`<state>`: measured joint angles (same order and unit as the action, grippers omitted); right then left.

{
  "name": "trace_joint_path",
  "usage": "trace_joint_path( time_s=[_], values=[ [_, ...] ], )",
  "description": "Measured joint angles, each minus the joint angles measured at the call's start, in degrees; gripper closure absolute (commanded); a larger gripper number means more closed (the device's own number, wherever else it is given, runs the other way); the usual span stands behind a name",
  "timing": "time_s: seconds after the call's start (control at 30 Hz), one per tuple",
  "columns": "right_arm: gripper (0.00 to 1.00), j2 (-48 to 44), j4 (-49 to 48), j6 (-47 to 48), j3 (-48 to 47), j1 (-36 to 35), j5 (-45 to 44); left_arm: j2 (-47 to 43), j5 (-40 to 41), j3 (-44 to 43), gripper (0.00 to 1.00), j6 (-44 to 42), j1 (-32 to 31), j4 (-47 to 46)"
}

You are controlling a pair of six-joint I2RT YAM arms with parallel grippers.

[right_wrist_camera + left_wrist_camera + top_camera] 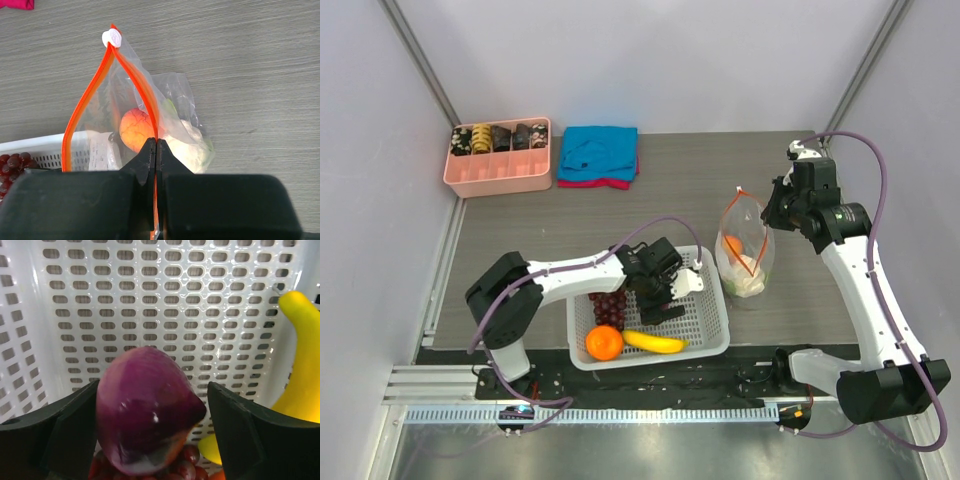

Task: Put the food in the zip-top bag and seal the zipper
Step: Pick up the fake vegetable from the bin.

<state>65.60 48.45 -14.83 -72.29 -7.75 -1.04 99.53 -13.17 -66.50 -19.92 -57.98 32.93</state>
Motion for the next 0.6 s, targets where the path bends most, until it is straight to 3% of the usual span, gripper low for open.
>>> trace_joint_path(
  time_s=[0.13,0.23,0.4,0.6],
  values=[
    [0.99,0.0,0.02,0.02,0.0,0.0,0.13,1.49,0.63,0.44,0.43,0.33,-0.02,-1.03],
    [0.99,0.0,0.02,0.02,0.0,0.0,0.13,1.29,0.59,0.28,0.53,0.02,-0.02,-0.94],
    [0.99,-0.02,0.02,0.02,0.0,0.0,0.15,-1.92,-0.13,-3.63,0.55,0.63,0.42,2.03],
    [0.99,-0.52,0.07,-0.04,0.44,0.02,1.01,-6.01,-0.94,-21.33,0.51,9.49,1.38,-4.28]
  ],
)
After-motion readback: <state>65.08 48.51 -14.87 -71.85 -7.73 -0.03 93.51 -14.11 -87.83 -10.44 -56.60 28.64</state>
